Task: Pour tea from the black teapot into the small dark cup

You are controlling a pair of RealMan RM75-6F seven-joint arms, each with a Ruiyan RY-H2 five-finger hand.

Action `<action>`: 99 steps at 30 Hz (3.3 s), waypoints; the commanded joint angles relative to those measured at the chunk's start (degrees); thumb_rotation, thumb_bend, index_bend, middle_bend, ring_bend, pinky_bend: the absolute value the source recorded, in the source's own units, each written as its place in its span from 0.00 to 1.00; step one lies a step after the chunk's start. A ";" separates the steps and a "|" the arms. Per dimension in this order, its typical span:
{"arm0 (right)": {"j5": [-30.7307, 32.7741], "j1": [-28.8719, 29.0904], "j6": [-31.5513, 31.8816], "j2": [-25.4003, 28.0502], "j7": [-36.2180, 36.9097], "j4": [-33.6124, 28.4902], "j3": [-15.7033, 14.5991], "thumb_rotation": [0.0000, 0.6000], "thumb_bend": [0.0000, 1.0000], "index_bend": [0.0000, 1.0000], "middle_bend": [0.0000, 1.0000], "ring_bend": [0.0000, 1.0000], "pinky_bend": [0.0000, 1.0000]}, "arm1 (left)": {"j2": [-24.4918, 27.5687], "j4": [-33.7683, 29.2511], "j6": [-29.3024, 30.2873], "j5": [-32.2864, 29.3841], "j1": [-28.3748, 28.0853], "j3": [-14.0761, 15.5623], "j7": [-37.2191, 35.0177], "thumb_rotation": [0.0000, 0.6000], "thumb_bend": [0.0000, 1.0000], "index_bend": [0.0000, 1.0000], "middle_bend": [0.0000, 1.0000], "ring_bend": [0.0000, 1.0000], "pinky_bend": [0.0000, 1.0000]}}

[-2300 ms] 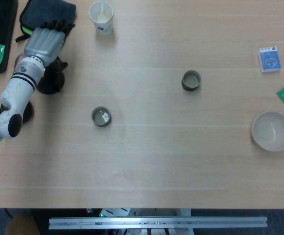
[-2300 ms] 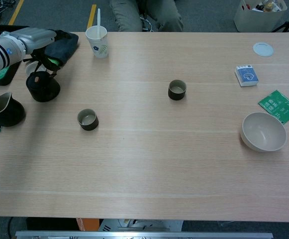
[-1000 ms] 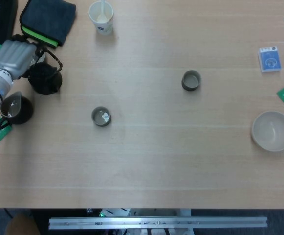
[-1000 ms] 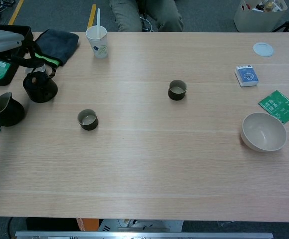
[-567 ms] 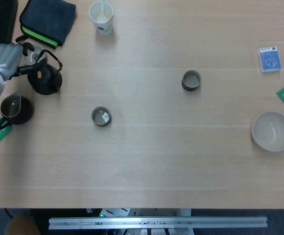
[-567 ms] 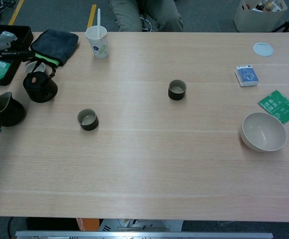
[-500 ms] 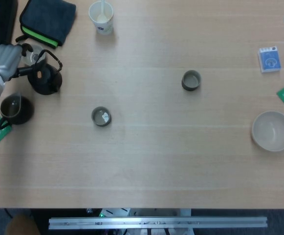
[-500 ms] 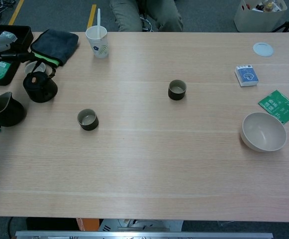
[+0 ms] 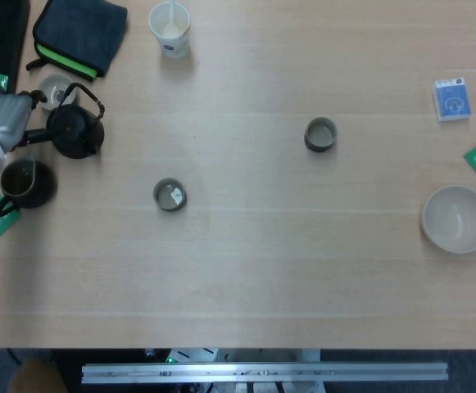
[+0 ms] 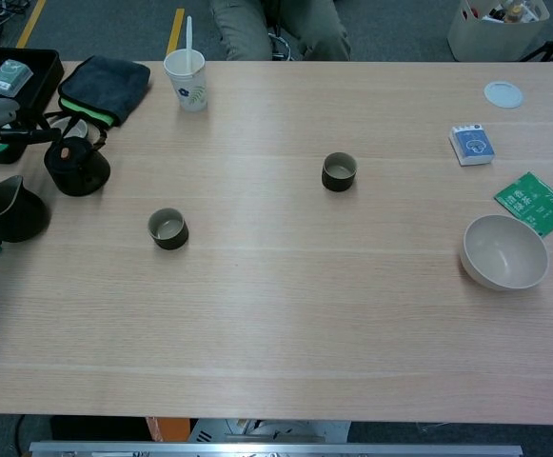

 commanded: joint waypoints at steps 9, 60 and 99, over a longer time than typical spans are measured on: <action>0.13 -0.01 -0.03 -0.02 0.29 0.22 0.01 1.00 0.21 0.26 0.30 0.21 0.31 | 0.05 -1.67 0.52 -0.34 0.55 0.68 1.89 0.00 0.20 0.17 0.24 0.19 0.11; -0.16 -0.55 0.90 -1.08 4.31 3.71 -0.22 1.00 0.21 0.26 0.30 0.21 0.31 | 9.01 -23.02 11.25 -0.71 -0.54 1.57 8.77 0.00 0.20 0.16 0.25 0.19 0.11; 1.28 -1.14 0.59 -1.79 6.49 6.11 -0.17 1.00 0.21 0.26 0.30 0.21 0.31 | -2.49 -12.24 6.37 -14.26 -12.26 3.80 23.11 0.12 0.20 0.10 0.19 0.08 0.11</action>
